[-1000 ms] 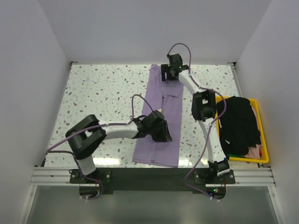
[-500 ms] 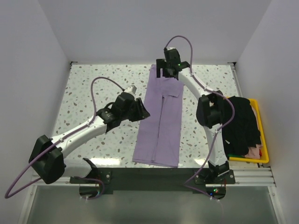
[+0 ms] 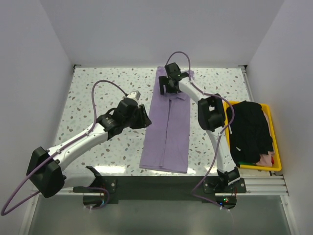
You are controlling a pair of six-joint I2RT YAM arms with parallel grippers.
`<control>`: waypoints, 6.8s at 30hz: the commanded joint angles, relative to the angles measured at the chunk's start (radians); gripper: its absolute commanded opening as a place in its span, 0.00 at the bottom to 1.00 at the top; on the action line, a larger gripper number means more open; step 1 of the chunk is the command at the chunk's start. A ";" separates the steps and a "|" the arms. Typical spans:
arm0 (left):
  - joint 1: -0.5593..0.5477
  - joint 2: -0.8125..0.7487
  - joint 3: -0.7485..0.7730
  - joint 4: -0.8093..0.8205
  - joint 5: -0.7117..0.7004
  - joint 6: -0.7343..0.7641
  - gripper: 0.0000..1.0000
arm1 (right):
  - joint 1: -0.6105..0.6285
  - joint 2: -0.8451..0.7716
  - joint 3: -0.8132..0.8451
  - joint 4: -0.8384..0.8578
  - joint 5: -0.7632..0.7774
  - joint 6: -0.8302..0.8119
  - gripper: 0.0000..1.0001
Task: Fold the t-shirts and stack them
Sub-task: Fold the tshirt
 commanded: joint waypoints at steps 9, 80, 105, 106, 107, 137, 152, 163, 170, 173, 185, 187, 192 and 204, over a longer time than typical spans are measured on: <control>0.054 0.012 -0.055 0.075 0.025 0.028 0.47 | -0.003 0.249 0.356 -0.088 -0.101 -0.115 0.92; -0.133 -0.055 -0.565 0.208 0.215 -0.191 0.04 | 0.052 -1.383 -1.743 0.106 -0.472 0.483 0.10; -0.141 -0.043 -0.195 0.075 0.028 -0.052 0.00 | 0.098 -1.488 -1.427 0.018 -0.270 0.469 0.00; -0.121 -0.022 -0.156 0.084 0.052 -0.039 0.00 | 0.098 -1.462 -1.408 0.038 -0.224 0.474 0.00; -0.085 0.025 -0.132 0.099 0.057 -0.033 0.00 | 0.098 -1.434 -1.386 0.052 -0.197 0.466 0.00; 0.235 0.664 0.412 0.231 0.123 -0.013 0.00 | -0.147 -0.580 -0.746 0.303 -0.218 0.388 0.00; 0.307 0.767 0.498 0.253 0.187 0.018 0.00 | -0.216 -0.479 -0.704 0.365 -0.288 0.411 0.00; 0.347 0.772 0.552 0.279 0.227 0.087 0.59 | -0.255 -0.452 -0.651 0.336 -0.304 0.381 0.51; 0.322 0.669 0.475 0.262 0.152 0.088 0.48 | -0.200 -0.592 -0.722 0.284 -0.206 0.325 0.52; 0.278 0.678 0.477 0.238 0.137 0.094 0.29 | -0.131 -0.601 -0.721 0.248 -0.146 0.290 0.50; 0.248 0.830 0.547 0.267 0.184 0.096 0.09 | -0.080 -0.364 -0.519 0.165 -0.129 0.226 0.40; 0.265 0.856 0.552 0.273 0.197 0.094 0.09 | -0.107 -0.328 -0.500 0.175 -0.182 0.248 0.39; 0.304 0.896 0.553 0.259 0.207 0.096 0.08 | -0.204 -0.288 -0.494 0.208 -0.313 0.290 0.38; 0.311 0.825 0.566 0.251 0.238 0.110 0.12 | -0.244 -0.424 -0.555 0.207 -0.335 0.288 0.37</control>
